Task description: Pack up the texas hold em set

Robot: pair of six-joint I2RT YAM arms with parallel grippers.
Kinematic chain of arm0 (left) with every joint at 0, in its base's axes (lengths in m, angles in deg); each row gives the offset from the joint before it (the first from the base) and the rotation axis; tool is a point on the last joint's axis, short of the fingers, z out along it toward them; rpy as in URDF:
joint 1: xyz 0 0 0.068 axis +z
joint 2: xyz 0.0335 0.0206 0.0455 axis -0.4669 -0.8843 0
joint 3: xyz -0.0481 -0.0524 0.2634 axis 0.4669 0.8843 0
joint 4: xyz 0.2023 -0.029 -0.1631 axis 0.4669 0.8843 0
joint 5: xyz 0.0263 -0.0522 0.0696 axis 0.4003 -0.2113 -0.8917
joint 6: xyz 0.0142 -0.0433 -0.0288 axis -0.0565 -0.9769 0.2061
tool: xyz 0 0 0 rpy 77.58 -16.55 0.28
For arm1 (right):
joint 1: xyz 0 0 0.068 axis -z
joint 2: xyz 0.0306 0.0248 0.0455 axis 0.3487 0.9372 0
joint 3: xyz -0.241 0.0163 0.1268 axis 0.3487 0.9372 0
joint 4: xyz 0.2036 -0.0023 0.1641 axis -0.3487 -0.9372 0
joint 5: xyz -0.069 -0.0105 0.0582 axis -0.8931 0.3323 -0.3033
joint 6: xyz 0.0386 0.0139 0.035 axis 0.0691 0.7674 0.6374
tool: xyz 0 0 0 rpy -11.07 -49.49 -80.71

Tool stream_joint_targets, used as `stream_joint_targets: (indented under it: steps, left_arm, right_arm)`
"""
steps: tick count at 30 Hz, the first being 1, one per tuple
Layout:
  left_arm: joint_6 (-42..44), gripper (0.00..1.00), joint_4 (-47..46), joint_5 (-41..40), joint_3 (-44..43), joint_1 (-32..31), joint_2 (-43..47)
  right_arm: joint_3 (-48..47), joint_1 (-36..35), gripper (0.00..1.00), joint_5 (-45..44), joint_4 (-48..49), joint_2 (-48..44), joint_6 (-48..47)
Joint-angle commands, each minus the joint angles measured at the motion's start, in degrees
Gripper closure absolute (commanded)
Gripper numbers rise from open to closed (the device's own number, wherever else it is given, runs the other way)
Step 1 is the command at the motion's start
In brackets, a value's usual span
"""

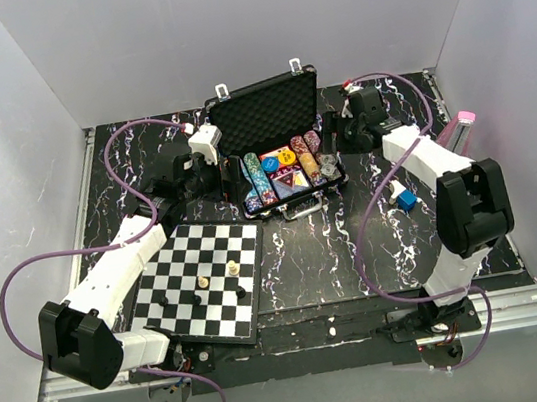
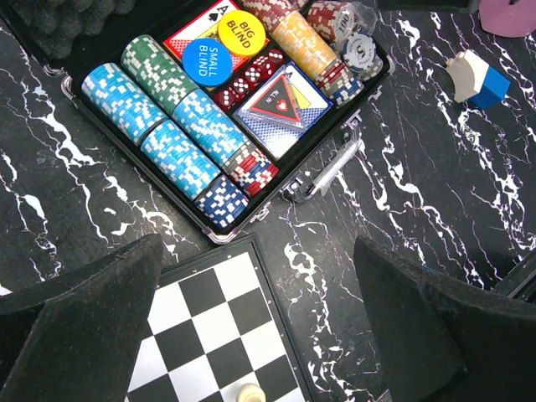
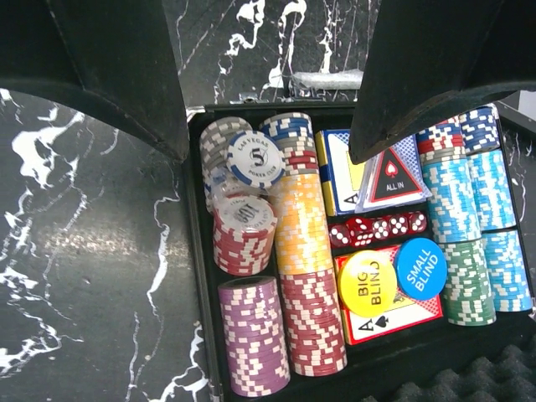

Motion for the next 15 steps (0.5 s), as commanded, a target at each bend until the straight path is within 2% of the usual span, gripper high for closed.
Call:
stream_joint_targets:
  steps: [1, 3, 9, 15]
  left_arm:
    - [1.0, 0.02, 0.5, -0.7, -1.0, 0.4, 2.2]
    - [1.3, 0.02, 0.5, -1.2, -0.8, 0.4, 2.6]
    - [2.0, 0.02, -0.5, -2.6, -0.5, 0.4, 4.4]
    - [1.5, 0.02, 1.4, -2.5, -7.1, 0.4, 3.1]
  right_arm:
    - [0.7, 0.2, 0.16, -3.9, -2.5, -5.5, 0.7]
    - [3.5, 0.3, 0.16, -8.3, -1.8, -8.5, 1.9]
    - [15.5, 1.0, 0.13, -10.2, 3.2, -20.6, 3.3]
    - [20.0, 1.7, 0.13, -10.8, 0.6, -26.8, 1.9]
